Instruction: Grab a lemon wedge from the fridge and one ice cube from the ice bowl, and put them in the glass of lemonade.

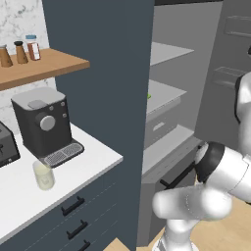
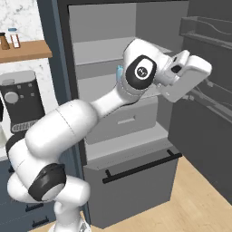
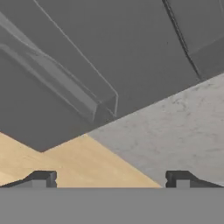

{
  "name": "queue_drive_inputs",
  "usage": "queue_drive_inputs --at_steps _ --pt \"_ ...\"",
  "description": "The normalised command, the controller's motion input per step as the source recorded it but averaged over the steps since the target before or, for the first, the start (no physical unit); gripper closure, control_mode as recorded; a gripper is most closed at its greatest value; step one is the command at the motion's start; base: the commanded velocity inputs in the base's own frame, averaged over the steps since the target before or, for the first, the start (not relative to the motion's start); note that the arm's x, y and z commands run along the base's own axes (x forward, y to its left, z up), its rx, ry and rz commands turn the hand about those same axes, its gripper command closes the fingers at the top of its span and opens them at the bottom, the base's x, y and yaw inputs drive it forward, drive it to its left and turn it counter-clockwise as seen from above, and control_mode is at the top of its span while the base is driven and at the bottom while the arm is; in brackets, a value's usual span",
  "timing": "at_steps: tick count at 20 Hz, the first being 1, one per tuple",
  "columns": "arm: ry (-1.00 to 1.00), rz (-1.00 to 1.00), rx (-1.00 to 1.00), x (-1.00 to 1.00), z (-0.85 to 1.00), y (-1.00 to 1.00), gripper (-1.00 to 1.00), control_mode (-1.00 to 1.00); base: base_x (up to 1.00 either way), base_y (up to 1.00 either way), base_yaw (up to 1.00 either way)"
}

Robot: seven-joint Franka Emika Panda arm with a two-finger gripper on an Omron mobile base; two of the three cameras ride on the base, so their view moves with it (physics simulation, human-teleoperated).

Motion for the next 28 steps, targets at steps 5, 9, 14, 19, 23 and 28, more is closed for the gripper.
queue_drive_inputs --at_steps 5,9,14,19,23,28 --pt "-0.31 0.01 -0.1 -0.58 0.35 1.0 -1.0 -1.0 0.0 0.0 0.0" --pt "-0.34 0.0 0.02 -0.15 0.01 1.0 -1.0 -1.0 0.0 0.0 0.0" --pt "-0.33 0.03 0.25 0.0 0.0 1.0 -1.0 -1.0 0.0 0.0 0.0" --pt "-0.03 0.26 0.4 -0.05 0.0 1.0 -1.0 -1.0 0.0 0.0 0.0" --pt "0.14 0.51 0.46 -0.05 0.0 1.0 -1.0 -1.0 0.0 0.0 0.0" --pt "0.12 0.55 0.45 -0.12 -0.05 0.96 -1.0 -1.0 0.0 0.0 0.0"
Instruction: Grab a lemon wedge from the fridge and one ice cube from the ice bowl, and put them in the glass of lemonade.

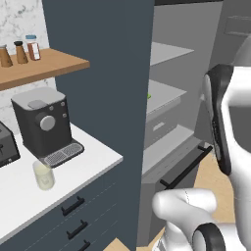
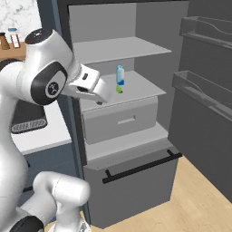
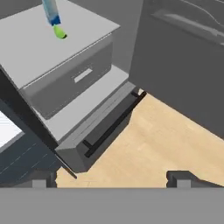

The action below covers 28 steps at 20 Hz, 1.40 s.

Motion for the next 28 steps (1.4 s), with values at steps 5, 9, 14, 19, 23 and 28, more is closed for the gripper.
queue_drive_inputs --at_steps 5,9,14,19,23,28 --pt "0.01 0.3 0.21 -0.7 -0.05 0.44 -1.0 -1.0 0.0 0.0 0.0" --pt "0.0 0.05 0.02 -0.52 -0.01 0.44 -1.0 -1.0 0.0 0.0 0.0" --pt "0.0 0.0 -0.01 -0.53 -0.05 0.32 -1.0 -1.0 0.0 0.0 0.0" --pt "-0.01 0.0 0.0 -0.04 -0.06 0.15 -1.0 -1.0 0.0 0.0 0.0" --pt "-0.04 0.0 0.0 -0.02 -0.12 0.0 -1.0 -1.0 0.0 0.0 0.0" --pt "-0.03 0.0 0.0 -0.21 0.0 -0.02 -1.0 -1.0 0.0 0.0 0.0"
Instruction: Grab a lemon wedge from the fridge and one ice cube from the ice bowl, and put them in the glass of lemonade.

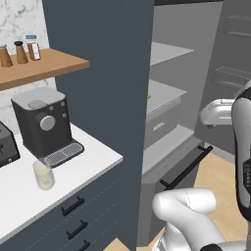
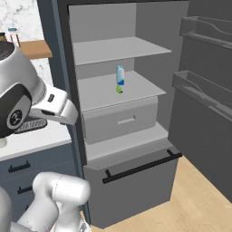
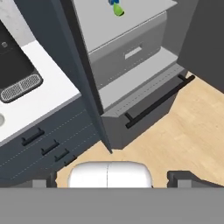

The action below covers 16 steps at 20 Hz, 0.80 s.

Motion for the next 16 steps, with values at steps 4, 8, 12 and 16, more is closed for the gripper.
queue_drive_inputs --at_steps 4,8,12,16 --pt "-0.04 0.0 0.0 -0.23 -0.01 -0.19 -1.0 -1.0 0.0 0.0 0.0" --pt "0.0 0.0 0.0 0.0 0.0 0.0 -1.0 1.0 -0.04 -0.59 0.11" --pt "0.0 0.0 0.0 0.0 0.0 0.0 -1.0 1.0 0.0 -0.66 0.32" --pt "0.0 0.0 0.0 0.0 0.0 0.0 -1.0 1.0 0.03 -0.74 0.54"
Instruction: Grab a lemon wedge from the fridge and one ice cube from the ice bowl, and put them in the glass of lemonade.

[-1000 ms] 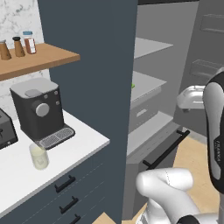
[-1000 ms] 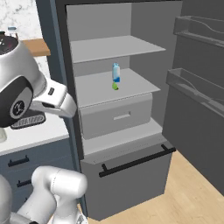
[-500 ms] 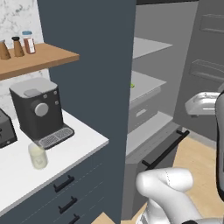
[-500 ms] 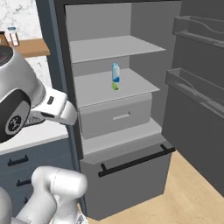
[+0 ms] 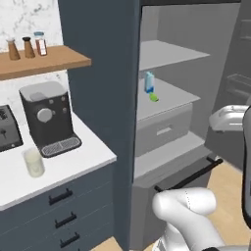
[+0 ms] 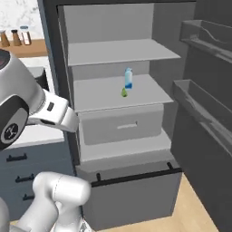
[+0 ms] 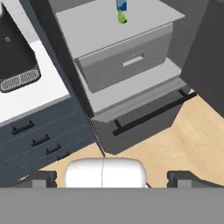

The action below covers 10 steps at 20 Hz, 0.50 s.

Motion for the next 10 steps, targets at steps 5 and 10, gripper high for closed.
queue_drive_inputs --at_steps 5,10 --pt "0.0 0.0 0.0 0.0 0.0 0.0 -1.0 1.0 0.1 -0.96 0.55" --pt "0.0 0.0 0.0 0.0 0.0 0.0 -1.0 1.0 0.18 -0.91 0.48"
